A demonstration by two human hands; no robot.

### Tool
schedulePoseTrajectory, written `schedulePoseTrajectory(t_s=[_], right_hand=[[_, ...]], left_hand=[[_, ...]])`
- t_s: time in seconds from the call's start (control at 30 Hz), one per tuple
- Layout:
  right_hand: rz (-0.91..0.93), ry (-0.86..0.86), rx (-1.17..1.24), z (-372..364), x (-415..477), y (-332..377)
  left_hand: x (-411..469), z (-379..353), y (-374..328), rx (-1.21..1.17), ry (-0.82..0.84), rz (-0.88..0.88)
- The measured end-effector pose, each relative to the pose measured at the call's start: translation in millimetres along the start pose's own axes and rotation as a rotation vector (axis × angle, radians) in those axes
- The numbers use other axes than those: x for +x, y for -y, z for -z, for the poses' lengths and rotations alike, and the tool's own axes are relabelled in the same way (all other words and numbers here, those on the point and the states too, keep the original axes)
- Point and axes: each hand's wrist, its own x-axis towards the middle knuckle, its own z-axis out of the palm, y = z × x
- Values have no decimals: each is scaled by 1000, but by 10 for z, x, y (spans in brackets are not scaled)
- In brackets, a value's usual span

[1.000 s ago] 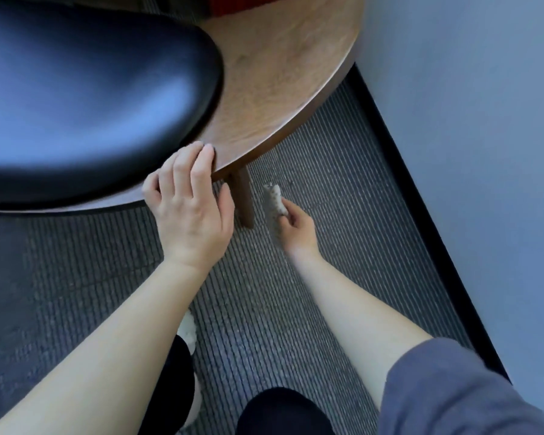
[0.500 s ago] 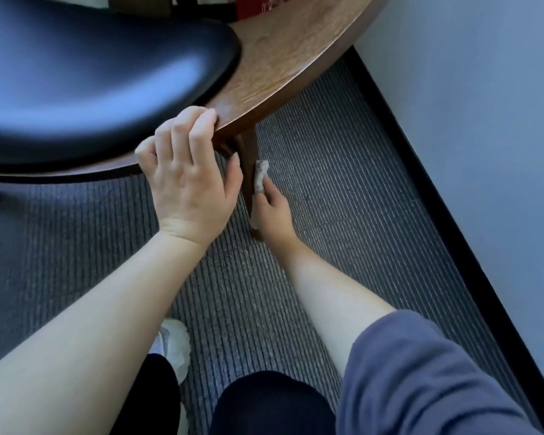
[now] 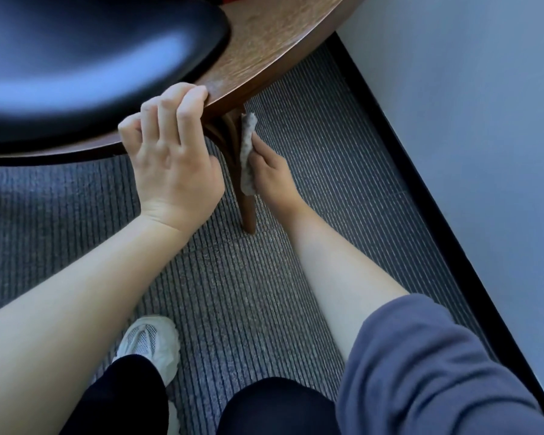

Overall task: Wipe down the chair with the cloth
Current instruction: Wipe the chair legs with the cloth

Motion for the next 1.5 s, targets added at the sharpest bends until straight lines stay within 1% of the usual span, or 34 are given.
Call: schedulePoseTrajectory(t_s=[0.07, 0.17, 0.23, 0.37, 0.47, 0.53, 0.6, 0.67, 0.77, 0.87, 0.97, 1.1, 1.23, 1.33, 1.43, 1.5], right_hand=[[19, 1, -83, 62, 56, 46], [26, 44, -93, 82, 60, 22], [54, 37, -98, 52, 18, -7], [159, -129, -130, -82, -16, -73], [198, -183, -85, -155, -25, -74], [207, -118, -57, -196, -52, -84], [217, -27, -102, -213, -76, -71], [251, 5, -144, -233, -59, -75], [332, -30, -219, -293, 95, -77], [329, -54, -247, -344, 247, 2], [361, -48, -215, -361, 321, -36], [316, -11, -134, -360, 232, -101], [374, -43, -194, -423, 432, 82], [455, -68, -242, -381, 529, 63], [432, -123, -267, -378, 498, -52], [388, -76, -232, -398, 495, -20]], left_hand=[[-2, 7, -7, -12, 5, 6], [-5, 16, -22, -26, 11, 19], [-9, 34, -32, -40, 17, 26], [-16, 78, -27, -56, 39, 36], [-12, 113, -29, -79, 61, 42], [-11, 128, -21, -83, 71, 41], [-13, 132, -21, -84, 75, 40], [-12, 125, -25, -85, 73, 42], [-2, 87, 8, -76, 51, 27], [-4, 43, 35, -64, 16, 9], [-3, 22, 44, -69, -4, -1], [-10, 8, 54, -73, -14, -5], [-8, 1, 42, -68, -11, 9], [-9, 26, 28, -65, 5, 18], [-10, 42, 26, -61, 20, 16], [-8, 38, 28, -60, 25, 17]])
